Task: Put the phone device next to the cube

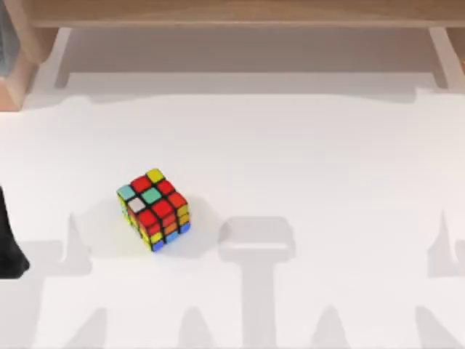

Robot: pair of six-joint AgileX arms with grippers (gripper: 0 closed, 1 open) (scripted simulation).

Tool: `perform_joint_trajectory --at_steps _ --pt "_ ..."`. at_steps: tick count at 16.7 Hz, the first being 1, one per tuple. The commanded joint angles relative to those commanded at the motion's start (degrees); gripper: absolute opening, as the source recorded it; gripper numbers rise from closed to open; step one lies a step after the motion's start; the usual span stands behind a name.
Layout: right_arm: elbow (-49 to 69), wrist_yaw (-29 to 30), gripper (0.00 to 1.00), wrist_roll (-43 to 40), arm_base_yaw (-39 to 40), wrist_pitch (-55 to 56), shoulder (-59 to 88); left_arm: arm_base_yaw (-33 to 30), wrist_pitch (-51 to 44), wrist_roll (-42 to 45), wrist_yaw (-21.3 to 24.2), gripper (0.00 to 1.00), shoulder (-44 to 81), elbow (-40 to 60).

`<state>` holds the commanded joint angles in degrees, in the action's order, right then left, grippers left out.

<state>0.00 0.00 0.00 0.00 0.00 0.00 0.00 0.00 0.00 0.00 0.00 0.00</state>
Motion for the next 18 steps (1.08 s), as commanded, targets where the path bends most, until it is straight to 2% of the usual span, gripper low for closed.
perform_joint_trajectory --at_steps 4,7,18 --pt "1.2 0.0 1.00 0.4 -1.0 -1.9 2.0 0.0 0.0 0.0 0.0 1.00 0.0 0.0" --pt "5.2 0.0 1.00 1.7 -3.9 -8.3 9.5 0.0 0.0 0.0 0.0 1.00 0.0 0.0" --pt "25.7 -0.3 1.00 8.8 -19.7 -43.2 57.3 0.0 0.0 0.0 0.0 1.00 0.0 0.0"
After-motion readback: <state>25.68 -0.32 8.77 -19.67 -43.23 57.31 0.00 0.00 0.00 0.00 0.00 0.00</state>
